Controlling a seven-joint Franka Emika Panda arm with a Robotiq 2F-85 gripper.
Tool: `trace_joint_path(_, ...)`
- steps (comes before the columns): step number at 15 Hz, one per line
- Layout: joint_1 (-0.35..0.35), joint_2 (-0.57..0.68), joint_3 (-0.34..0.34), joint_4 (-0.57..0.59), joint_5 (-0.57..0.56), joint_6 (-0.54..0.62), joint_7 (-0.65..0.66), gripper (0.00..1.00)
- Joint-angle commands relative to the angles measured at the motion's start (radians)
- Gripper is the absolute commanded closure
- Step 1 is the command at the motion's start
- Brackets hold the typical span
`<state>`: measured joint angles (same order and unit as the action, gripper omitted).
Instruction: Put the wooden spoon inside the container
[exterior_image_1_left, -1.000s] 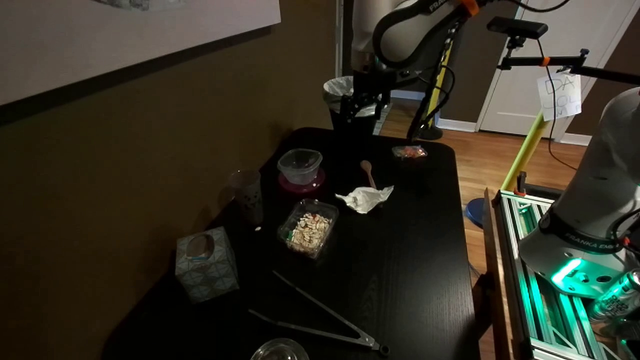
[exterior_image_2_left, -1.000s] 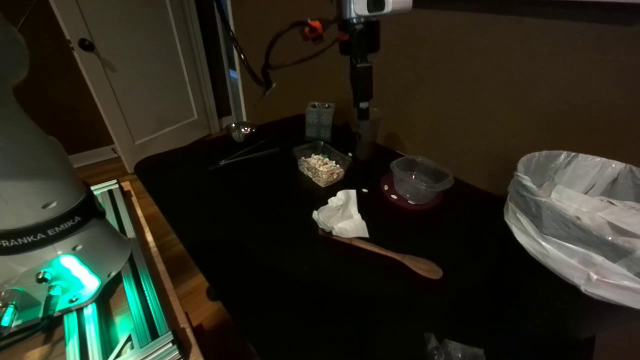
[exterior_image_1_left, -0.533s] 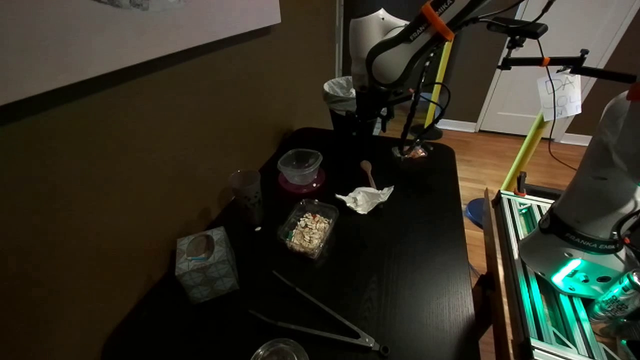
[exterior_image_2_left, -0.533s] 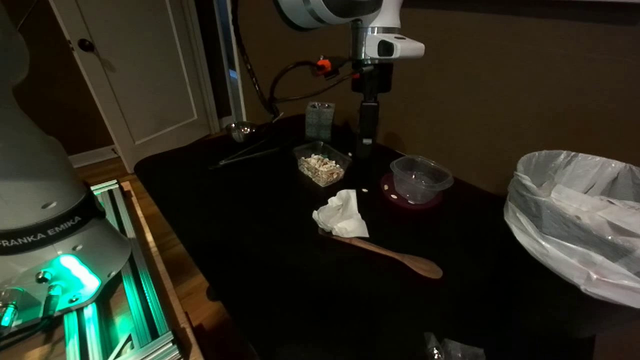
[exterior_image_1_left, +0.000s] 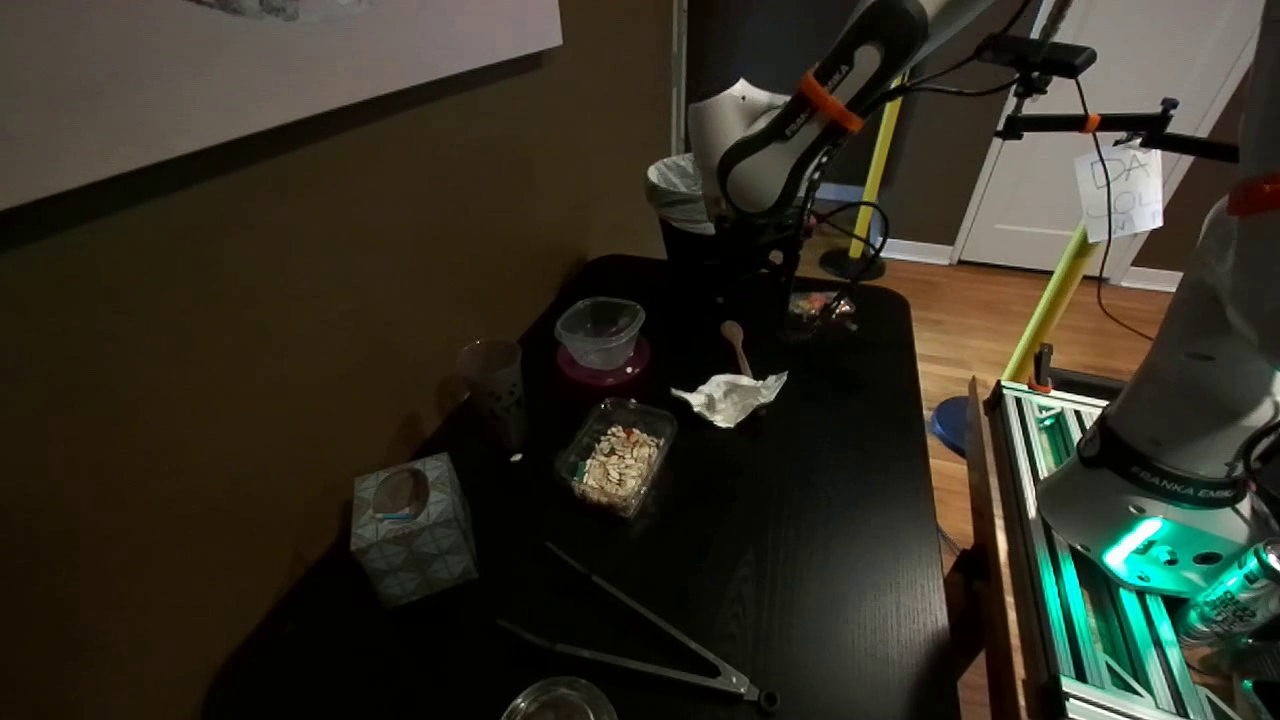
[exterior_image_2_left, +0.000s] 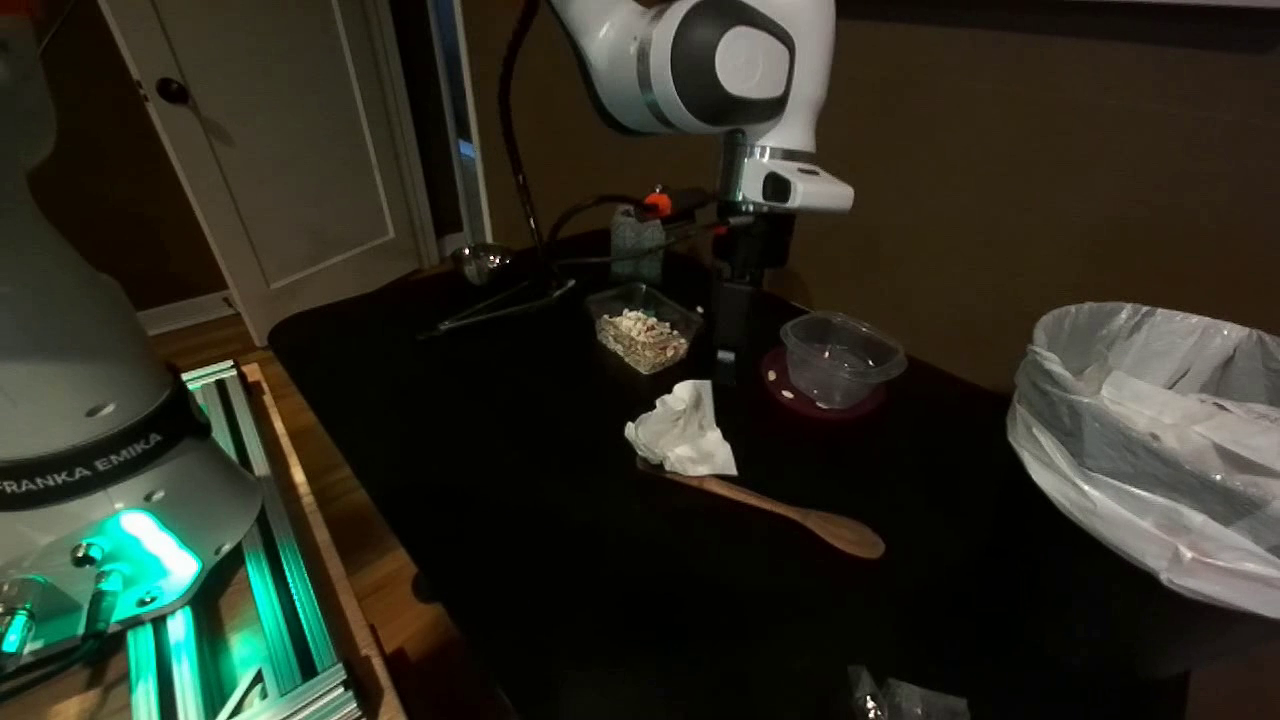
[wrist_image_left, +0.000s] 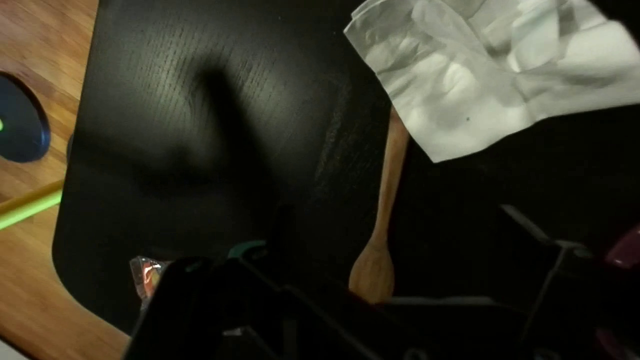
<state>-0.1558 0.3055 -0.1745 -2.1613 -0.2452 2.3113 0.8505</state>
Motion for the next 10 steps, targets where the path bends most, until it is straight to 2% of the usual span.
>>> trace_joint_path(1, 0.021, 0.179, -0.044, 0.113, 0.048, -0.028, 0.053, 0.0)
trace_joint_path(4, -0.039, 0.269, -0.015, 0.174, 0.173, -0.028, -0.11, 0.0)
trace_joint_path(6, -0.087, 0.304, 0.018, 0.218, 0.291, -0.075, -0.262, 0.0)
trace_joint_path(7, -0.007, 0.264, -0.048, 0.152, 0.229, -0.014, -0.164, 0.0)
trace_joint_path(10, -0.007, 0.28, -0.059, 0.167, 0.244, -0.019, -0.187, 0.0)
